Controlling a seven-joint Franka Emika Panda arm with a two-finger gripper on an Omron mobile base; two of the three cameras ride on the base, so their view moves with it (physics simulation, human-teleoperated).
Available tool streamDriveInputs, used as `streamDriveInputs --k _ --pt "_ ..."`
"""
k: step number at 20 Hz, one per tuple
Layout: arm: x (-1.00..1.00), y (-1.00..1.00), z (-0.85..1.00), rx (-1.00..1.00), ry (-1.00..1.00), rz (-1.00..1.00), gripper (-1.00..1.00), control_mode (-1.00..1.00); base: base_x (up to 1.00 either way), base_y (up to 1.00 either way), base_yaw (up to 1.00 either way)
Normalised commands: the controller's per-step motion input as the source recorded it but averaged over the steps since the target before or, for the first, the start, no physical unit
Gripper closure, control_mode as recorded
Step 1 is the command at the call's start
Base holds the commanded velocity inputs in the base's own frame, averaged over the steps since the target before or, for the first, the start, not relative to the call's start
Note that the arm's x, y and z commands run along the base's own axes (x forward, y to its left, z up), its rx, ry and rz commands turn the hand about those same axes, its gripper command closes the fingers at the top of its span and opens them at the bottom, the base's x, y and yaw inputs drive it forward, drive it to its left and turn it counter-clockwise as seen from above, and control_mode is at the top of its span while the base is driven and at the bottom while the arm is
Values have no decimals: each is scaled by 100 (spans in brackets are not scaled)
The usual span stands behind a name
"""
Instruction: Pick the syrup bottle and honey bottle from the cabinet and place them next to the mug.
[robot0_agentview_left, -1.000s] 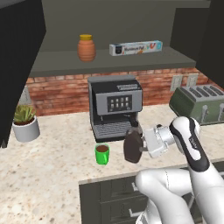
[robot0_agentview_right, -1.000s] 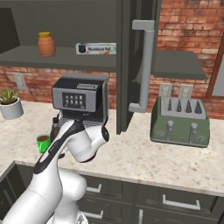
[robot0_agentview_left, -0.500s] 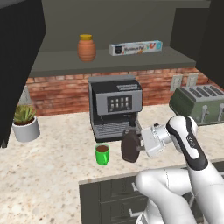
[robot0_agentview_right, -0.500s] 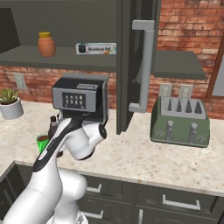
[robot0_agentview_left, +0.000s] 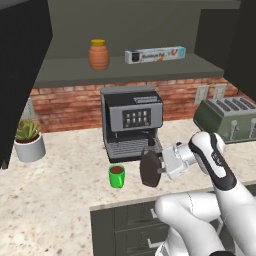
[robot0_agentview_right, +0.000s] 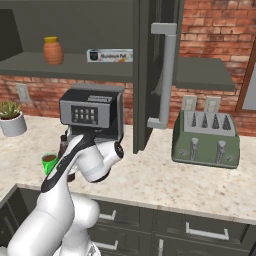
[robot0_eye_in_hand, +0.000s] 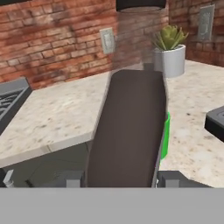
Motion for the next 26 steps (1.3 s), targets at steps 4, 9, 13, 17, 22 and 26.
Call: streamDriveInputs --k 4,9,13,17,22,26 --pt "3 11 -15 -2 0 -4 100 -100 0 0 0" --pt "16 17 -3 -4 0 -6 100 -100 0 0 0" --pt "16 23 0 -5 0 -8 100 -100 0 0 0" --pt "12 27 0 -3 0 -8 100 -100 0 0 0" --pt "1 20 0 -1 0 -7 100 -100 0 0 0" --pt "0 9 -5 0 0 -6 100 -100 0 0 0"
